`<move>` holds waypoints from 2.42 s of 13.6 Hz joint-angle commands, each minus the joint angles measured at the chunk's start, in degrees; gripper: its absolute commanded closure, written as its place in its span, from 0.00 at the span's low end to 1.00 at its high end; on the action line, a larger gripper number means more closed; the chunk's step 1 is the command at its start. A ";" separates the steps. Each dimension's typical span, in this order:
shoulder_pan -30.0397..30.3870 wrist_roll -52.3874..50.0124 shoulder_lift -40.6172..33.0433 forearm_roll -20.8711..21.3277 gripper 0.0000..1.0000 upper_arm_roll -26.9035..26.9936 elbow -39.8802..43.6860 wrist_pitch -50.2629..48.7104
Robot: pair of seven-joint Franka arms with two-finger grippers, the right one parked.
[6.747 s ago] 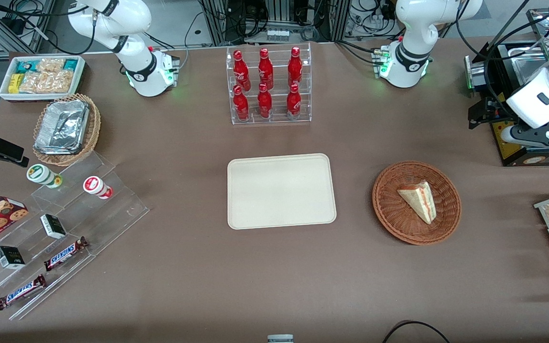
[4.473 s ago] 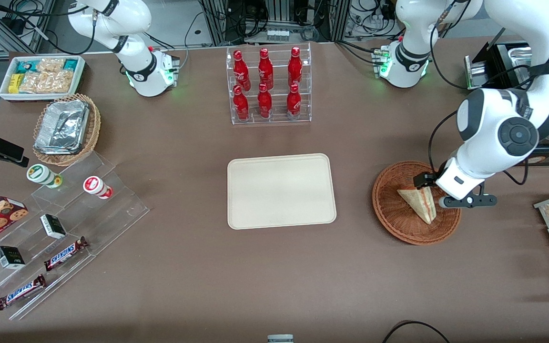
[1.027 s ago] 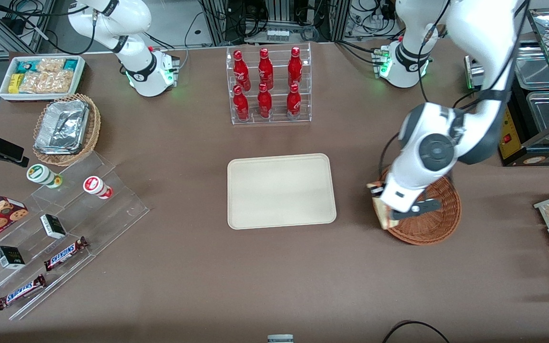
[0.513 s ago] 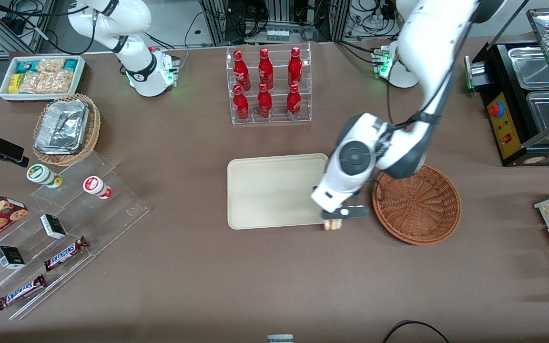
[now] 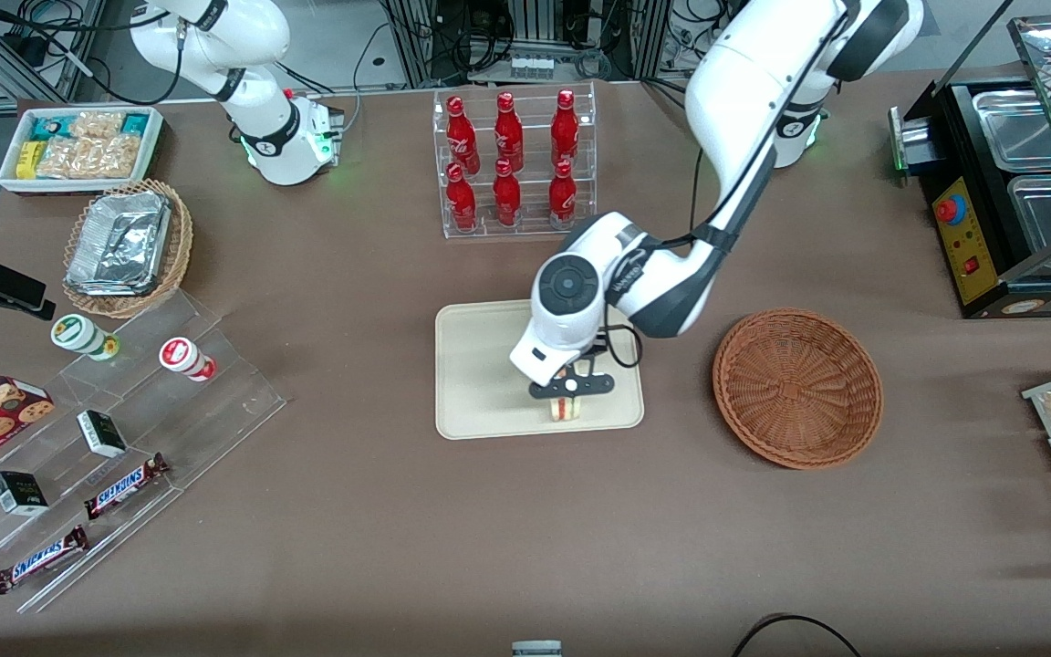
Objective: Place sandwich from basket to tray
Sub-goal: 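Lower the sandwich onto the tray center with the left gripper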
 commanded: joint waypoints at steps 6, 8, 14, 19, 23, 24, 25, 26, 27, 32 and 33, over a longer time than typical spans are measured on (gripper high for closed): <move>-4.27 -5.20 2.85 -1.31 1.00 0.60 3.36 -2.99; -5.49 -5.20 2.85 -2.28 1.00 0.60 2.92 -2.90; -5.85 -7.22 3.91 -1.67 1.00 0.77 3.01 -2.37; -5.85 -11.34 4.61 -1.23 1.00 1.21 3.01 0.69; -5.85 -13.11 5.05 0.44 0.65 1.21 3.01 1.23; -5.85 -13.02 5.05 0.53 0.03 1.21 3.01 1.23; -5.85 -13.02 5.05 0.53 0.00 1.21 3.01 1.23; -5.85 -12.93 4.88 0.44 0.00 1.21 3.18 1.14; -5.68 -13.02 4.53 0.27 0.00 1.13 3.44 1.14; -4.89 -12.23 0.84 -0.44 0.00 0.86 7.91 -4.54; -4.71 -12.23 0.66 -0.70 0.00 0.78 10.19 -6.40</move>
